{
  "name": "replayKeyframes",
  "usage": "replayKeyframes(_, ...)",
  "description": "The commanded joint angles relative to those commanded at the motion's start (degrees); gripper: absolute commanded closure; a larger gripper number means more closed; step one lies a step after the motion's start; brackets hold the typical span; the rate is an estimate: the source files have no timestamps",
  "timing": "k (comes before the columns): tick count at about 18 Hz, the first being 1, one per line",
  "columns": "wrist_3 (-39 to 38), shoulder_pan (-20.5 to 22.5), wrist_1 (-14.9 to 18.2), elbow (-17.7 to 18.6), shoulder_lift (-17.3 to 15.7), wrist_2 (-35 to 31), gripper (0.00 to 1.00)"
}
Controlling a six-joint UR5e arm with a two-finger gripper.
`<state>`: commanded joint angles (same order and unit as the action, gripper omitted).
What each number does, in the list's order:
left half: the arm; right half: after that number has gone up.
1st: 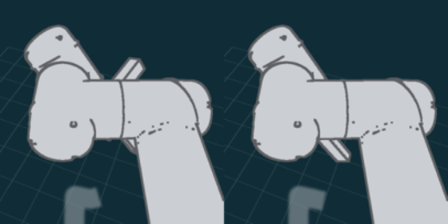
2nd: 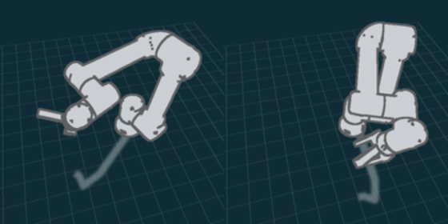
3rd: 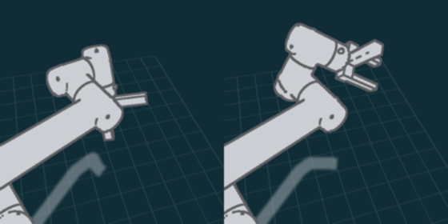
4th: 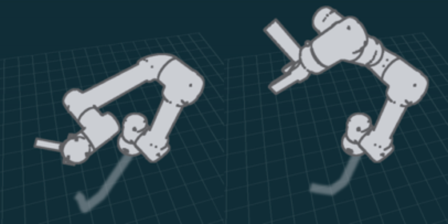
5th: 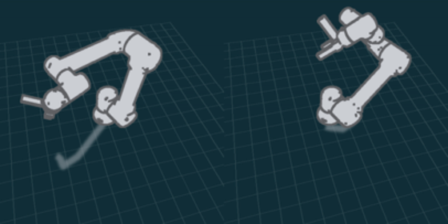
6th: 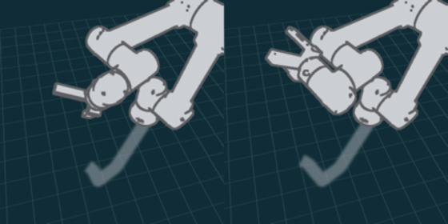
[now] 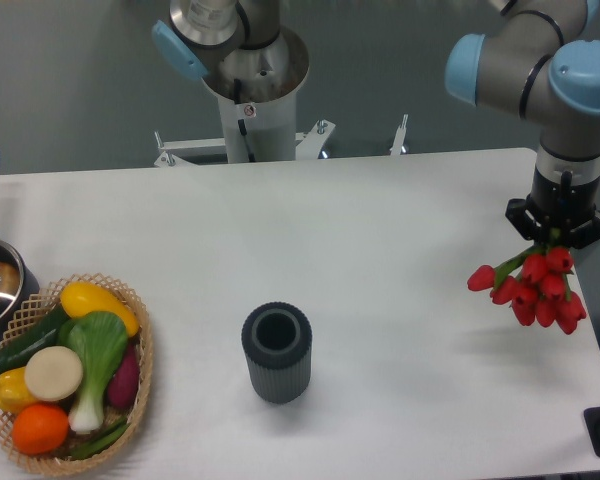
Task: Place the flowers on the table
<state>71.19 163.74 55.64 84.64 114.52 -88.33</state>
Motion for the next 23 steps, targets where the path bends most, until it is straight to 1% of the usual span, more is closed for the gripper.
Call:
replayKeyframes(5, -0.9, -3.0, 0.1, 0.2, 0.5, -1.2, 1.00)
replayKeyframes(8, -1.9, -4.6, 0.2, 1.9, 0.4, -2.4, 1.00)
replayKeyframes(11, -2.7, -7.0, -0.2, 3.7, 0.6, -2.9, 1.00)
replayKeyframes(13, -4.7, -8.3, -0.4, 5.3, 0.7, -2.8, 0.98)
replayKeyframes(15, -6.2, -9.5, -0.4, 5.6, 0.7, -2.7, 0.94)
replayKeyframes(17, -6.5, -10.6, -0.3, 5.6, 1.4, -2.7, 0.76)
replayKeyframes(18, -6.5, -11.2, -0.3, 5.7, 1.7, -2.7, 0.63)
replayKeyframes(21, -6.4, -11.4, -0.3, 6.4, 1.9, -2.2, 0.38)
replayKeyframes(22, -6.4, -11.4, -0.4, 6.3, 1.9, -2.2, 0.25)
replayKeyframes(23, -6.4, -11.4, -0.6, 6.3, 1.9, -2.3, 0.10)
